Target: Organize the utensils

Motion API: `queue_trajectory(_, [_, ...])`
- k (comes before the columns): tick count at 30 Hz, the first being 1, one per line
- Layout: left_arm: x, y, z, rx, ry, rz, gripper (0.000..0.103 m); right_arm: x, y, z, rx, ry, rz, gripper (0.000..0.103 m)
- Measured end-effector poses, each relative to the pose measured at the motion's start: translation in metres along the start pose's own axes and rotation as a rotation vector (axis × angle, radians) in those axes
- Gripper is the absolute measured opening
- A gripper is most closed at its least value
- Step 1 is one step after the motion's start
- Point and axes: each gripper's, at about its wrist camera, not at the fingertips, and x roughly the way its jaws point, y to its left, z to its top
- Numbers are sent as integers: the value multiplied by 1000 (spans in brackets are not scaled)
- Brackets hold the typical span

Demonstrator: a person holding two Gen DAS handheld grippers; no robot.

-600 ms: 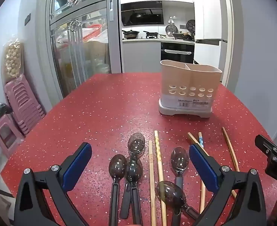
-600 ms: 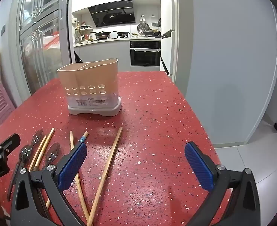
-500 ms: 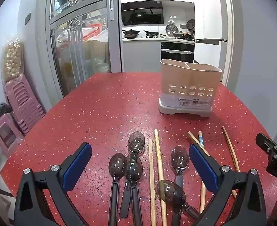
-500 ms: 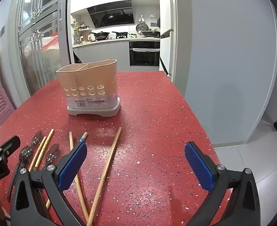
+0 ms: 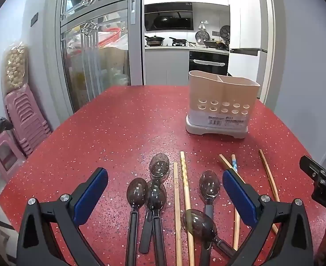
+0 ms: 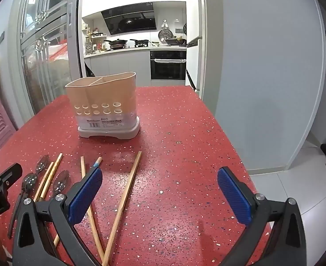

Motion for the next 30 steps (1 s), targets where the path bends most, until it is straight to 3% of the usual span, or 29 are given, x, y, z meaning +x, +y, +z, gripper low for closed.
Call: queue_trajectory(30, [2,-6,-5,0,4,-2,103,2,2,-1,3,1,-1,103])
